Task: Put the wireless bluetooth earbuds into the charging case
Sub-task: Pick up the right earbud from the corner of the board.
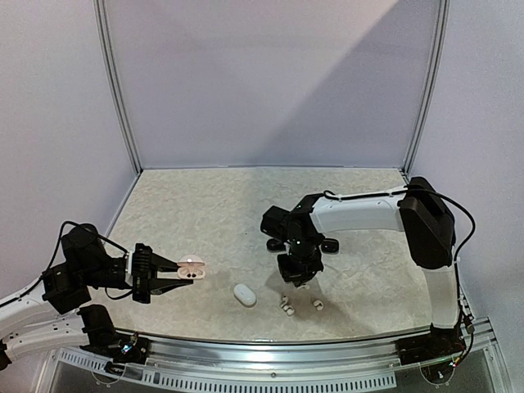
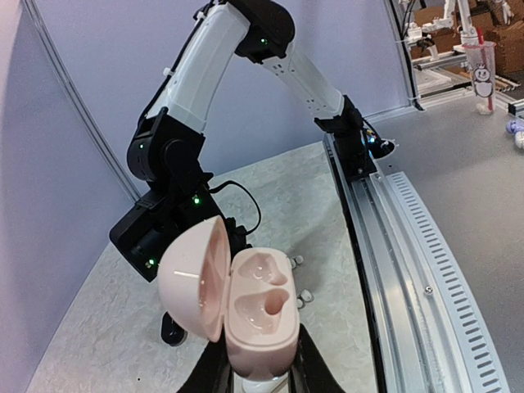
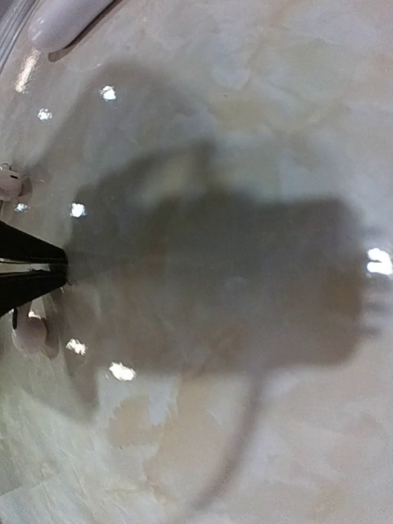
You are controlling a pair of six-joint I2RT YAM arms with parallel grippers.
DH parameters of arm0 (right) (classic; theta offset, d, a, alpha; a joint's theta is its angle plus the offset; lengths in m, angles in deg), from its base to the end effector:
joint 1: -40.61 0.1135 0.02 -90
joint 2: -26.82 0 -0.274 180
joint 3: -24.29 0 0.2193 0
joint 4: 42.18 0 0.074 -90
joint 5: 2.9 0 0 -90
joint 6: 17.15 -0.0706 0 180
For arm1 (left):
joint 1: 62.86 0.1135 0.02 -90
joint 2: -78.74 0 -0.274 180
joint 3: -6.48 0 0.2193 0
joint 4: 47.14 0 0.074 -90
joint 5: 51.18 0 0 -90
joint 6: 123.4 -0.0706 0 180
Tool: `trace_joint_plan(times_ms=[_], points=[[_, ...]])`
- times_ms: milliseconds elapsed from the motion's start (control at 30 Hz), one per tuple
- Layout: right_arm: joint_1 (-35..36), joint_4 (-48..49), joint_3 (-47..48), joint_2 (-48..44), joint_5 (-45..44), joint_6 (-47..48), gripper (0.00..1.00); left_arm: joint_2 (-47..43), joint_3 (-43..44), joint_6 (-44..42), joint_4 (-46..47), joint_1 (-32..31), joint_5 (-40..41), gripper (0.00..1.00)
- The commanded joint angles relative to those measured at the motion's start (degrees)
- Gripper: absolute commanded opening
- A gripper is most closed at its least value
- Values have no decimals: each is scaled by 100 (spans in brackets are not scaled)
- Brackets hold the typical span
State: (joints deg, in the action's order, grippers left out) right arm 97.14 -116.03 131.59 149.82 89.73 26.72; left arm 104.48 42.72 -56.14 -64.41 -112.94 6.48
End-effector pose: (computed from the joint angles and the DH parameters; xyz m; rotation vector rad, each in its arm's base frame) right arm 0.2077 0.3200 0.1394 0.2822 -3.0974 -0.0541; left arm 0.0490 -0.1174 0.2567 1.3494 1.0985 -0.8285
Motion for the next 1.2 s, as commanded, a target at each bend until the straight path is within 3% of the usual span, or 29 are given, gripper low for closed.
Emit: trace_joint_plan(times_ms=[0, 367, 533, 800, 1000, 1167], points=[[276, -158, -300, 50, 534, 20, 6, 14, -51, -37, -105, 8, 8, 0], [288, -218, -176, -170, 526, 72, 7, 33, -50, -38, -104, 8, 17, 0], [237, 334, -115, -633, 445, -60, 10, 31, -41, -29, -104, 16, 8, 0], [-127, 543, -950, -1696, -622, -1683, 36, 39, -41, -3, -67, 25, 0, 0], [-252, 575, -1282, -1639, -584, -2126, 53, 25, -58, -28, -47, 34, 28, 0], [-250, 819, -1336, -1369, -533, -2425, 54, 21, -67, -46, -52, 34, 28, 0]])
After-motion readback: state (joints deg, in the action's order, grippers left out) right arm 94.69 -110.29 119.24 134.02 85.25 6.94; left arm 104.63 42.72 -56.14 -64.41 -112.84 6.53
